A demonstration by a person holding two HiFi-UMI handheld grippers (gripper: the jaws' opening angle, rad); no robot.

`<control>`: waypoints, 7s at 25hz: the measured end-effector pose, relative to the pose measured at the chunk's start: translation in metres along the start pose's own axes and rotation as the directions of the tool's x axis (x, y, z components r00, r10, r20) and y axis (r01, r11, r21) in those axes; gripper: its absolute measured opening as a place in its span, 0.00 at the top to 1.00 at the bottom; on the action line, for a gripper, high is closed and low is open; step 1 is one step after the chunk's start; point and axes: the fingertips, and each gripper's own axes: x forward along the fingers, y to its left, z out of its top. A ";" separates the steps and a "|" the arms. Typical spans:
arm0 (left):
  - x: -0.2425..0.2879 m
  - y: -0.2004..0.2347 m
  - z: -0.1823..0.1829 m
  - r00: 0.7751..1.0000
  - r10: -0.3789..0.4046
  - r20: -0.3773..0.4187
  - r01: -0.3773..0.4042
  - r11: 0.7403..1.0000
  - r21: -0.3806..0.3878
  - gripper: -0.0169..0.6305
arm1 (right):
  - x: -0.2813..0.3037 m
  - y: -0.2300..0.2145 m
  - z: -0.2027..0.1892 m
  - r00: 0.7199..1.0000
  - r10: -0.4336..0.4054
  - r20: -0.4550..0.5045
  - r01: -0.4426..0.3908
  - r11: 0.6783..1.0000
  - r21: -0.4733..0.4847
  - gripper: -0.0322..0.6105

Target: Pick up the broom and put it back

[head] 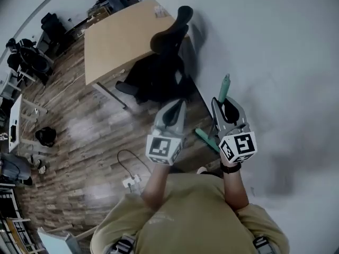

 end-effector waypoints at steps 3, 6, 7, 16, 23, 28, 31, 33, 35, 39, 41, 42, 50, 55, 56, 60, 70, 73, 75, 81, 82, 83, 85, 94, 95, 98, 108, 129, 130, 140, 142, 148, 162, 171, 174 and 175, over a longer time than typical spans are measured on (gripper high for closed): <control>-0.055 0.072 0.008 0.990 0.138 0.009 -0.138 0.990 -0.012 0.97 | 0.049 0.072 0.002 0.991 0.136 0.004 -0.136 0.991 -0.003 0.81; -0.112 0.141 0.019 0.969 0.244 0.026 -0.244 0.970 -0.010 0.97 | 0.096 0.150 -0.004 0.970 0.243 -0.018 -0.243 0.970 0.007 0.81; -0.134 0.162 0.018 0.962 0.273 0.025 -0.273 0.962 -0.007 0.97 | 0.109 0.179 -0.008 0.961 0.277 -0.024 -0.276 0.961 0.007 0.81; -0.317 0.355 0.013 0.865 0.501 0.031 -0.499 0.865 -0.045 0.97 | 0.231 0.422 -0.045 0.848 0.525 -0.065 -0.525 0.851 0.020 0.80; -0.446 0.447 0.016 0.732 0.680 0.046 -0.676 0.733 -0.069 0.97 | 0.276 0.585 -0.070 0.695 0.710 -0.113 -0.709 0.703 0.056 0.80; -0.522 0.498 0.008 0.595 0.802 0.041 -0.798 0.596 -0.089 0.97 | 0.310 0.686 -0.091 0.542 0.831 -0.125 -0.824 0.555 0.116 0.81; -0.549 0.534 0.001 0.512 0.858 0.027 -0.853 0.512 -0.105 0.97 | 0.341 0.732 -0.109 0.444 0.886 -0.133 -0.872 0.461 0.163 0.81; -0.567 0.562 0.003 0.452 0.892 0.029 -0.886 0.452 -0.100 0.97 | 0.362 0.766 -0.118 0.373 0.919 -0.126 -0.899 0.392 0.196 0.81; -0.584 0.598 0.010 0.391 0.920 0.032 -0.917 0.392 -0.074 0.97 | 0.387 0.803 -0.119 0.303 0.947 -0.105 -0.922 0.320 0.220 0.81; -0.579 0.671 0.022 0.316 0.948 0.022 -0.947 0.317 -0.042 0.97 | 0.449 0.845 -0.110 0.196 0.978 -0.066 -0.944 0.207 0.256 0.80; -0.565 0.708 0.027 0.273 0.962 0.024 -0.962 0.273 -0.020 0.97 | 0.481 0.855 -0.105 0.149 0.988 -0.040 -0.956 0.154 0.251 0.81; -0.557 0.724 0.032 0.250 0.968 0.031 -0.968 0.250 -0.005 0.97 | 0.497 0.858 -0.101 0.135 0.990 -0.028 -0.962 0.138 0.238 0.81; -0.545 0.816 0.037 0.158 0.986 0.044 -0.987 0.157 0.032 0.97 | 0.597 0.878 -0.109 0.146 0.989 -0.020 -0.980 0.147 0.136 0.79; -0.531 0.885 0.027 0.212 0.977 0.012 -0.977 0.212 0.024 0.97 | 0.676 0.897 -0.131 0.212 0.977 -0.035 -0.965 0.215 0.151 0.78; -0.535 0.902 0.023 0.224 0.974 0.015 -0.974 0.224 0.025 0.97 | 0.691 0.905 -0.136 0.224 0.974 -0.039 -0.962 0.228 0.148 0.78; -0.550 0.978 0.004 0.274 0.961 0.023 -0.961 0.275 -0.010 0.97 | 0.750 0.935 -0.161 0.290 0.953 -0.092 -0.944 0.300 0.138 0.79; -0.630 1.166 0.042 0.347 0.933 0.093 -0.936 0.351 -0.024 0.97 | 0.882 1.078 -0.157 0.353 0.931 -0.095 -0.921 0.363 0.138 0.81; -0.656 1.211 0.036 0.359 0.930 0.082 -0.931 0.363 -0.040 0.97 | 0.909 1.112 -0.176 0.389 0.913 -0.120 -0.905 0.403 0.133 0.80; -0.665 1.245 0.025 0.357 0.933 0.051 -0.931 0.360 -0.061 0.97 | 0.931 1.127 -0.193 0.395 0.904 -0.161 -0.899 0.417 0.136 0.80; -0.660 1.350 -0.003 0.355 0.935 0.002 -0.934 0.354 -0.054 0.97 | 1.026 1.173 -0.233 0.379 0.910 -0.169 -0.892 0.408 0.196 0.80; -0.663 1.371 -0.001 0.343 0.939 -0.003 -0.938 0.342 -0.051 0.97 | 1.045 1.188 -0.231 0.367 0.917 -0.153 -0.896 0.393 0.208 0.80; -0.662 1.393 0.002 0.339 0.941 -0.006 -0.940 0.338 -0.047 0.97 | 1.065 1.200 -0.226 0.358 0.924 -0.137 -0.900 0.380 0.213 0.80; -0.649 1.437 0.015 0.347 0.938 0.004 -0.937 0.347 -0.031 0.97 | 1.112 1.214 -0.210 0.348 0.933 -0.093 -0.909 0.360 0.208 0.80; -0.593 1.584 0.018 0.368 0.930 -0.004 -0.929 0.368 0.020 0.97 | 1.293 1.231 -0.199 0.411 0.912 0.004 -0.898 0.404 0.175 0.80; -0.588 1.597 0.010 0.379 0.925 -0.026 -0.925 0.379 0.008 0.97 | 1.309 1.234 -0.208 0.425 0.905 -0.026 -0.890 0.423 0.169 0.80; -0.578 1.636 0.001 0.414 0.908 -0.064 -0.910 0.414 -0.022 0.97 | 1.349 1.240 -0.231 0.457 0.882 -0.110 -0.868 0.470 0.158 0.79; -0.594 1.854 0.021 0.584 0.811 0.038 -0.807 0.585 -0.081 0.97 | 1.515 1.300 -0.263 0.651 0.737 -0.182 -0.705 0.676 0.215 0.79; -0.289 2.045 -0.026 0.933 0.357 -0.040 -0.359 0.929 -0.088 0.97 | 1.716 1.100 -0.294 0.956 0.209 -0.207 -0.163 0.963 0.217 0.79; -0.260 2.042 -0.022 0.944 0.327 -0.030 -0.329 0.942 -0.067 0.97 | 1.726 1.078 -0.290 0.963 0.188 -0.191 -0.148 0.968 0.203 0.79; -0.040 1.987 -0.070 0.992 0.047 -0.119 -0.054 0.997 -0.063 0.97 | 1.744 0.860 -0.325 0.967 -0.120 -0.223 0.166 0.966 0.200 0.79; -0.011 1.970 -0.078 0.989 -0.034 -0.145 0.025 0.998 -0.066 0.97 | 1.739 0.829 -0.339 0.949 -0.183 -0.255 0.241 0.946 0.216 0.79; 0.083 1.976 -0.091 0.961 -0.213 -0.179 0.201 0.976 -0.079 0.97 | 1.762 0.768 -0.348 0.909 -0.318 -0.268 0.375 0.906 0.195 0.78; 0.266 1.994 -0.193 0.709 -0.636 -0.305 0.617 0.768 -0.170 0.97 | 1.810 0.685 -0.471 0.657 -0.598 -0.458 0.717 0.684 0.135 0.80; 0.288 2.022 -0.286 0.608 -0.673 -0.422 0.629 0.732 -0.262 0.97 | 1.841 0.692 -0.591 0.590 -0.563 -0.579 0.763 0.623 0.171 0.79; 0.304 2.036 -0.317 0.617 -0.640 -0.458 0.582 0.763 -0.281 0.97 | 1.845 0.684 -0.635 0.550 -0.537 -0.640 0.792 0.578 0.196 0.80; 0.308 2.040 -0.325 0.619 -0.633 -0.464 0.572 0.769 -0.286 0.97 | 1.847 0.680 -0.650 0.541 -0.528 -0.654 0.801 0.561 0.209 0.80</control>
